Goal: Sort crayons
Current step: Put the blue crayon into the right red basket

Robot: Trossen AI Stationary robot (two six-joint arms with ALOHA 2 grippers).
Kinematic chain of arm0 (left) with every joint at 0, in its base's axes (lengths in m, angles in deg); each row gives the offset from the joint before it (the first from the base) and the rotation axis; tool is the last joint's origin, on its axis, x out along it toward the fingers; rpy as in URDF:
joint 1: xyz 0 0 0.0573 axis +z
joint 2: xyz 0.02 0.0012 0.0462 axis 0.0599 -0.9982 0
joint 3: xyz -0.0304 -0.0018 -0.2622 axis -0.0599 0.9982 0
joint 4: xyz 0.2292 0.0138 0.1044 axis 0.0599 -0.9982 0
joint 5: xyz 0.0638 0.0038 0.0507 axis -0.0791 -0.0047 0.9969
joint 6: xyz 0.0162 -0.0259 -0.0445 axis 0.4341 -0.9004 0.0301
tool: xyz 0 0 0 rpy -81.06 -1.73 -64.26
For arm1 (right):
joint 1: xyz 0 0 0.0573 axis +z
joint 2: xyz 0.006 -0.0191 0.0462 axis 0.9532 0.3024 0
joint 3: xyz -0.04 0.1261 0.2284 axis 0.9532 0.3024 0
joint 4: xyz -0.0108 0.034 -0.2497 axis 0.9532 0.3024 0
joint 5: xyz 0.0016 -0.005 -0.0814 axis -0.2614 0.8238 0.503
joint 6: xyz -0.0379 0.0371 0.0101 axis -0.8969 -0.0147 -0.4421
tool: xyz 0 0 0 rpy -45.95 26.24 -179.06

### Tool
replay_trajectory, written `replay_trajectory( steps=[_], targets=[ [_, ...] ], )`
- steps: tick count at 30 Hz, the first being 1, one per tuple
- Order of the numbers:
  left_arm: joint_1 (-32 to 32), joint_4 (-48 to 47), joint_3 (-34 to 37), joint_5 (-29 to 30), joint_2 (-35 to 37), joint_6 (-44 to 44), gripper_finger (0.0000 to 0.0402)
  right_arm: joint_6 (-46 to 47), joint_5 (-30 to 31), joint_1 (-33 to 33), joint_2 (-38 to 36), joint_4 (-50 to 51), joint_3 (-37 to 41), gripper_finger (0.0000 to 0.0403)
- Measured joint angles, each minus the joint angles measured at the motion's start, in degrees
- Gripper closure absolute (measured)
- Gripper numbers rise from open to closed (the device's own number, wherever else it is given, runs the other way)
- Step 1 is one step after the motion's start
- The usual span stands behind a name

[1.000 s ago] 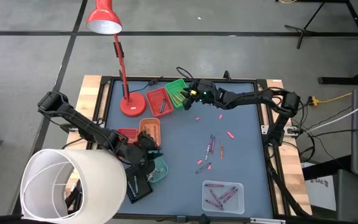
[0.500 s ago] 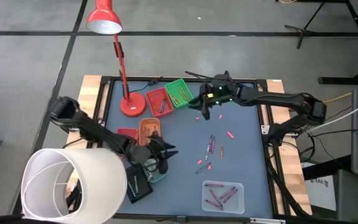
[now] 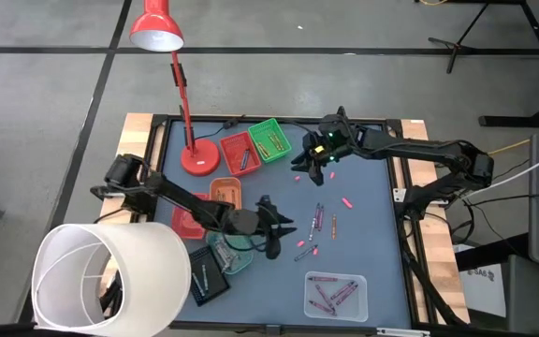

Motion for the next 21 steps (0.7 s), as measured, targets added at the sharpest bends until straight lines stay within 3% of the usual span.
replay_trajectory(
  steps=[4,11,21],
  targets=[
    [1.43,-0.19,-2.4,-3.33,-1.84,0.96,0.0294,0.0,0.02,0.0,0.06,0.14,0.0,0.0292],
    [3.06,-0.76,-2.71,-4.1,-1.89,0.98,0.0294,-0.5,-0.46,1.4,0.06,4.22,-0.02,0.0292],
    [3.56,-3.21,-2.71,-4.1,-1.89,1.07,0.0294,-4.63,1.28,15.56,-0.02,19.18,-0.02,0.0292]
  ],
)
